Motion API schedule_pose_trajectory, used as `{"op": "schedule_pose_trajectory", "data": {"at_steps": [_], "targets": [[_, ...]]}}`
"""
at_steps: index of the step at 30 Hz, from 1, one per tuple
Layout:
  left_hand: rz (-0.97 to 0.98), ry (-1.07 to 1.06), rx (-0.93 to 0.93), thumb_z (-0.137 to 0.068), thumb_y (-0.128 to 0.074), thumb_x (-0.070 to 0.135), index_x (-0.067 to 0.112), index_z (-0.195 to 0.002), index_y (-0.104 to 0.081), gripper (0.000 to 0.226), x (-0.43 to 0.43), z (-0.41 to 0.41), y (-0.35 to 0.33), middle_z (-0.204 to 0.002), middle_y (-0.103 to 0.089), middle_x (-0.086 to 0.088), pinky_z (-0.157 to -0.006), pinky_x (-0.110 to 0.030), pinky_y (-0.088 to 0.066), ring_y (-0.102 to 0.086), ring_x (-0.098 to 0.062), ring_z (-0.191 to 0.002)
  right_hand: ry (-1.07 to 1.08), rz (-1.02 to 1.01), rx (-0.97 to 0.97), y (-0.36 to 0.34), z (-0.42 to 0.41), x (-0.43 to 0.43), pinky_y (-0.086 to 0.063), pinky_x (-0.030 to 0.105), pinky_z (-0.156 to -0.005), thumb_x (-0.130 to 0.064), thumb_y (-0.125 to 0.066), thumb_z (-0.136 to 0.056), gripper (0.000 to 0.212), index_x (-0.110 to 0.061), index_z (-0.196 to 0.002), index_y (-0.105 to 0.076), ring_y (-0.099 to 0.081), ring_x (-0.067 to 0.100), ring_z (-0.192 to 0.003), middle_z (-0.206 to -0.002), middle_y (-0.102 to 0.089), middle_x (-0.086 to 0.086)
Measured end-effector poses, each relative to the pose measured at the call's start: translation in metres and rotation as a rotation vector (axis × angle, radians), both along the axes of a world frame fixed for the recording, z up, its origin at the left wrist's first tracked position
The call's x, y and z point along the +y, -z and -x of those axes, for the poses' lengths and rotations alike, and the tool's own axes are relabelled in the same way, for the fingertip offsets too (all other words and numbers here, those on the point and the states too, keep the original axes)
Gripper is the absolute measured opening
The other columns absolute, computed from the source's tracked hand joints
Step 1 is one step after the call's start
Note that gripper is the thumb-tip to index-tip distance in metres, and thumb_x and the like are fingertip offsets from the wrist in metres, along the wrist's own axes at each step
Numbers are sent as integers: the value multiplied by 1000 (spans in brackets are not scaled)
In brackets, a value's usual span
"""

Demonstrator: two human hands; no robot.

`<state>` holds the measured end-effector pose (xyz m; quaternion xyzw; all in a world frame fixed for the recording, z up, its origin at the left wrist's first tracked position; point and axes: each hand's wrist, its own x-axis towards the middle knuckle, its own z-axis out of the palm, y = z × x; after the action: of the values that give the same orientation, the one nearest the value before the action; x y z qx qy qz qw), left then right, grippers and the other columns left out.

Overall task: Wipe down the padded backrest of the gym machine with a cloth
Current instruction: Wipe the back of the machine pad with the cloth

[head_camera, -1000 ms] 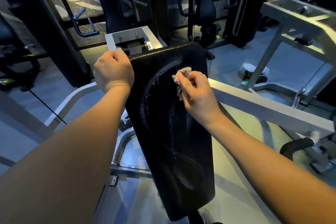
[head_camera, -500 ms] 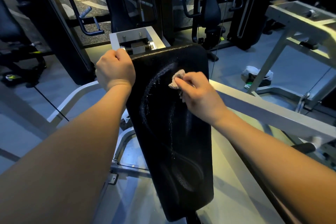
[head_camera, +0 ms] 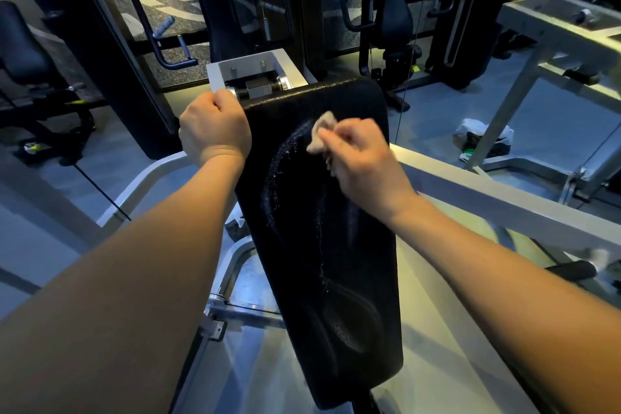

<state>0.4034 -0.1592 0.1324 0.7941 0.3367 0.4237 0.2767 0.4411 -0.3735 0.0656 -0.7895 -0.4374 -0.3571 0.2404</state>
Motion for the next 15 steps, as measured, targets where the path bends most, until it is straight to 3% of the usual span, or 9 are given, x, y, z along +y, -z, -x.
{"op": "schedule_pose_trajectory", "data": {"at_steps": [5, 11, 15], "targets": [[7, 14, -9, -93, -37, 29, 2, -78, -61, 39, 3, -1, 1, -77, -59, -11, -57, -32, -30, -52, -30, -73, 144, -226, 84, -38, -15, 28, -44, 30, -84, -1, -57, -91, 41, 0, -131, -63, -53, 35, -99, -115, -60, 20], [8, 42, -38, -88, -32, 34, 5, -76, -61, 43, 5, -1, 3, -77, -60, -9, -59, -31, -33, -54, -30, -74, -126, 148, 52, 18, 22, 9, -54, 41, -76, 2, -59, -91, 39, 5, -130, -63, -55, 35, -101, -119, -61, 22], [13, 42, -36, -87, -33, 34, 4, -74, -59, 42, 5, -1, 4, -74, -59, -9, -55, -30, -32, -54, -30, -72, 10, -63, 8, -37, -8, 16, -49, 36, -79, 1, -59, -92, 31, 1, -122, -68, -55, 35, -94, -108, -62, 19]]}}
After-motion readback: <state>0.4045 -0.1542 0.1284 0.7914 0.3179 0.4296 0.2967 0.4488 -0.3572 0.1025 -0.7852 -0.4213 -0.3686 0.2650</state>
